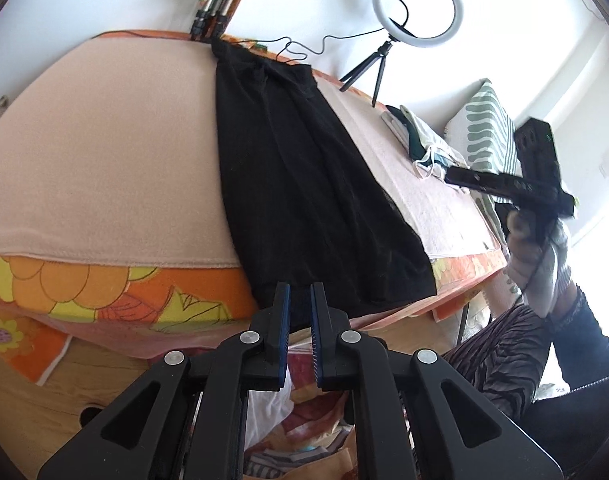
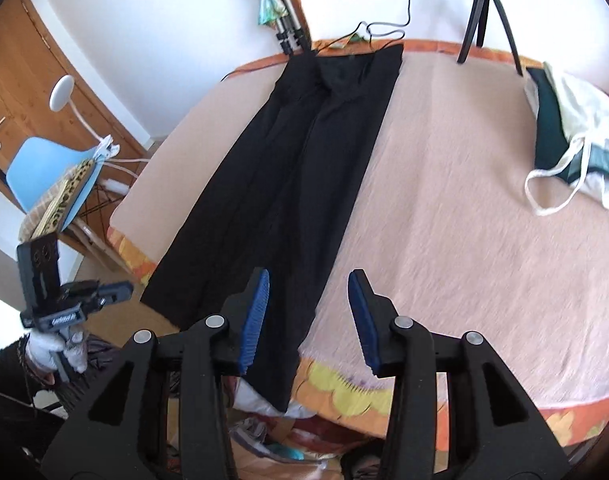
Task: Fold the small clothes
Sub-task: 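Grasp the folded shirt end with the left tool while the right tool closes on it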
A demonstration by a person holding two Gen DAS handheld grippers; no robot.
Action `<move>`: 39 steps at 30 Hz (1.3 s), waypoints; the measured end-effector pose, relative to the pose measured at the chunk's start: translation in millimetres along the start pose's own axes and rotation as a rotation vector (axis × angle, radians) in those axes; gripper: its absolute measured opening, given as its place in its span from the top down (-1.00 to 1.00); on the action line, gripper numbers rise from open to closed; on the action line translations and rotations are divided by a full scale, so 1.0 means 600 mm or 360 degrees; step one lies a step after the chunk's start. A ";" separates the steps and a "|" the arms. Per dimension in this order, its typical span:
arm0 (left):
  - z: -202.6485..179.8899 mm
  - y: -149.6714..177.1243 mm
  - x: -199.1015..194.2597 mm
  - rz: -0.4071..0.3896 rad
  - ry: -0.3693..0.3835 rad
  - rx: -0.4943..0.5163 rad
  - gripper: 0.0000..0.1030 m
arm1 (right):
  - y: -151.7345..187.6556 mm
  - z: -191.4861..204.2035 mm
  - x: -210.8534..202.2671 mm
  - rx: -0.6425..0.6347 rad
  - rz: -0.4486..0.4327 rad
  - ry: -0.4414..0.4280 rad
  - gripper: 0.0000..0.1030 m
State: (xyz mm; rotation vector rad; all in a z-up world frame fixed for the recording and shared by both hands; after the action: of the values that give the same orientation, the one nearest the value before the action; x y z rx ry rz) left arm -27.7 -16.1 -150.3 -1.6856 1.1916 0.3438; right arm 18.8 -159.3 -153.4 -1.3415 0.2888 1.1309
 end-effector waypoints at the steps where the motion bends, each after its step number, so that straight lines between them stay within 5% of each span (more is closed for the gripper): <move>1: -0.015 -0.004 0.005 -0.0005 0.0005 0.0042 0.84 | -0.025 -0.011 0.004 -0.0015 -0.0019 0.0044 0.15; 10: -0.124 -0.040 0.106 0.0080 0.0176 0.0201 0.60 | -0.184 -0.076 0.120 -0.0054 -0.0021 0.0199 0.15; 19: -0.143 -0.036 0.192 0.0256 0.0211 0.0277 0.59 | -0.256 -0.092 0.261 -0.0086 0.0089 0.0247 0.15; 26: -0.145 -0.030 0.216 0.0301 0.0219 0.0303 0.59 | -0.261 -0.104 0.312 -0.0155 0.0130 0.0267 0.15; 27: -0.147 -0.032 0.216 0.0303 0.0218 0.0310 0.60 | -0.260 -0.101 0.313 -0.0195 0.0128 0.0280 0.18; 30: -0.149 -0.036 0.219 0.0305 0.0232 0.0290 0.60 | -0.257 -0.095 0.312 -0.0312 0.0109 0.0351 0.92; 34: -0.142 -0.037 0.213 0.0311 0.0261 0.0256 0.60 | -0.262 -0.110 0.295 -0.0355 0.0053 0.0434 0.97; 39: -0.132 -0.039 0.209 0.0315 0.0285 0.0231 0.60 | -0.282 -0.152 0.269 -0.0233 0.0042 0.0336 0.96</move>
State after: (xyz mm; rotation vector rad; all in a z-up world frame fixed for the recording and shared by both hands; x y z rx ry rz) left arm 27.5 -150.2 -187.9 -1.5007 1.4856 0.2244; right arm 264.6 -131.9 -194.2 -1.5944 0.3839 1.0493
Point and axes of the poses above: each gripper's, at about its wrist camera, not at the fingertips, and x roughly the way its jaws point, z to its left, y to its underside, the point moved 7 cm from there along x, roughly the way its jaws point
